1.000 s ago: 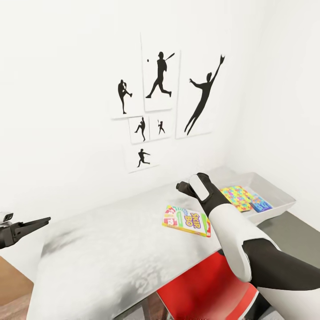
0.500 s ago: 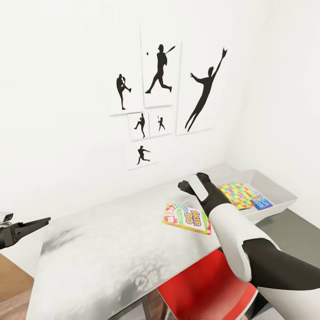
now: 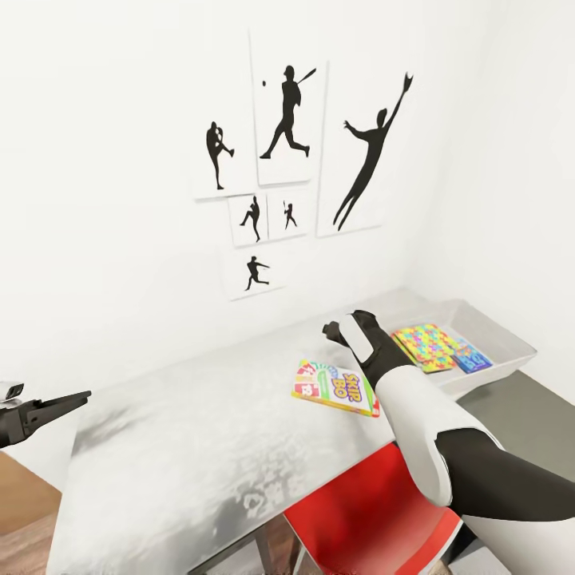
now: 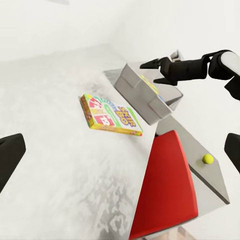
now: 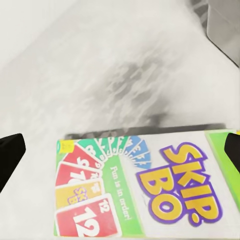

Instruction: Put all the toys in the child's room - the three board games (two on the bed and one on the table), the two jigsaw puzzles on the table, and the tennis ball on the table - inside the toy box on the table in the child's room.

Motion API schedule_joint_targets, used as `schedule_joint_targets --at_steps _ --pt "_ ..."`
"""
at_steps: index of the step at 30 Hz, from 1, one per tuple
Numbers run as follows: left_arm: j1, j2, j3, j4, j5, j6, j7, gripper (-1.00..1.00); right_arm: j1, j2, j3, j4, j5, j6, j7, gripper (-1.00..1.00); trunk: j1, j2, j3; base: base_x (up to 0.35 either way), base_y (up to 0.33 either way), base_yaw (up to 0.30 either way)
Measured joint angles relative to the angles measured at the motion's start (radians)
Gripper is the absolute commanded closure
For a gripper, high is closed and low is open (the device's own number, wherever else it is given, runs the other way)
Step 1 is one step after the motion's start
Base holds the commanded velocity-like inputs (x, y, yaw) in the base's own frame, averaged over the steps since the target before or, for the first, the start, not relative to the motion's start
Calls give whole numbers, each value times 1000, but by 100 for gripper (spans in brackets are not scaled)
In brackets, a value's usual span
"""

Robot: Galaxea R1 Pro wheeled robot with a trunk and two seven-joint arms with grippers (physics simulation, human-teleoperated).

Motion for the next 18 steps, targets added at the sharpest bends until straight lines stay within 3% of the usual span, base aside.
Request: schedule_joint_targets --at_steps 18 --pt "0 1 1 0 0 0 0 -100 -1 -9 -2 0 4 -5 2 -100 0 0 -30 0 0 0"
